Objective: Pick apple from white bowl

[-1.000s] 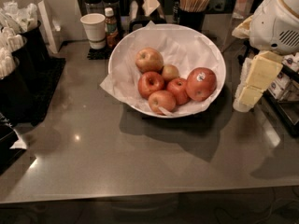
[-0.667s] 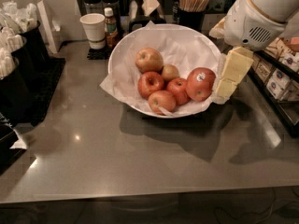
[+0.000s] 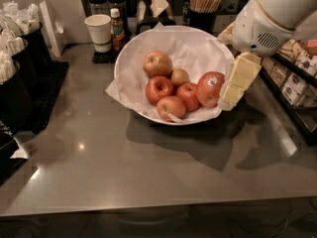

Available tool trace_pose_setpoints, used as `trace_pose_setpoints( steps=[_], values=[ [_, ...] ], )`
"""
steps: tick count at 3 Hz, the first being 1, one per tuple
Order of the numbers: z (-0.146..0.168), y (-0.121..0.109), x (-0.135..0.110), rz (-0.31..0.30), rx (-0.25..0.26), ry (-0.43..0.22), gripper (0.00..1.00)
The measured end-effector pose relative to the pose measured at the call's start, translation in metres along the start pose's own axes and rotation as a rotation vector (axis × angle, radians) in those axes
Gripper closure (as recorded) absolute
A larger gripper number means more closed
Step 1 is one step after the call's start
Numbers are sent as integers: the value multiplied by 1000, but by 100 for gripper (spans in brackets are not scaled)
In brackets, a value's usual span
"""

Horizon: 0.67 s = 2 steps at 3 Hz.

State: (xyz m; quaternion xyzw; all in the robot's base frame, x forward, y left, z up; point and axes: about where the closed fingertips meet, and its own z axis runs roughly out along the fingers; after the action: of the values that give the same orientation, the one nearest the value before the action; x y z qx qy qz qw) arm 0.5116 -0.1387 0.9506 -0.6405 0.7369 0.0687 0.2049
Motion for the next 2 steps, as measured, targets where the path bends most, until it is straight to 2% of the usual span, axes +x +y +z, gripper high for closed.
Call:
trace_pose_setpoints(
  steps=[2],
  values=[
    [58,-13,-17,-5,-140,-41,0]
  ],
)
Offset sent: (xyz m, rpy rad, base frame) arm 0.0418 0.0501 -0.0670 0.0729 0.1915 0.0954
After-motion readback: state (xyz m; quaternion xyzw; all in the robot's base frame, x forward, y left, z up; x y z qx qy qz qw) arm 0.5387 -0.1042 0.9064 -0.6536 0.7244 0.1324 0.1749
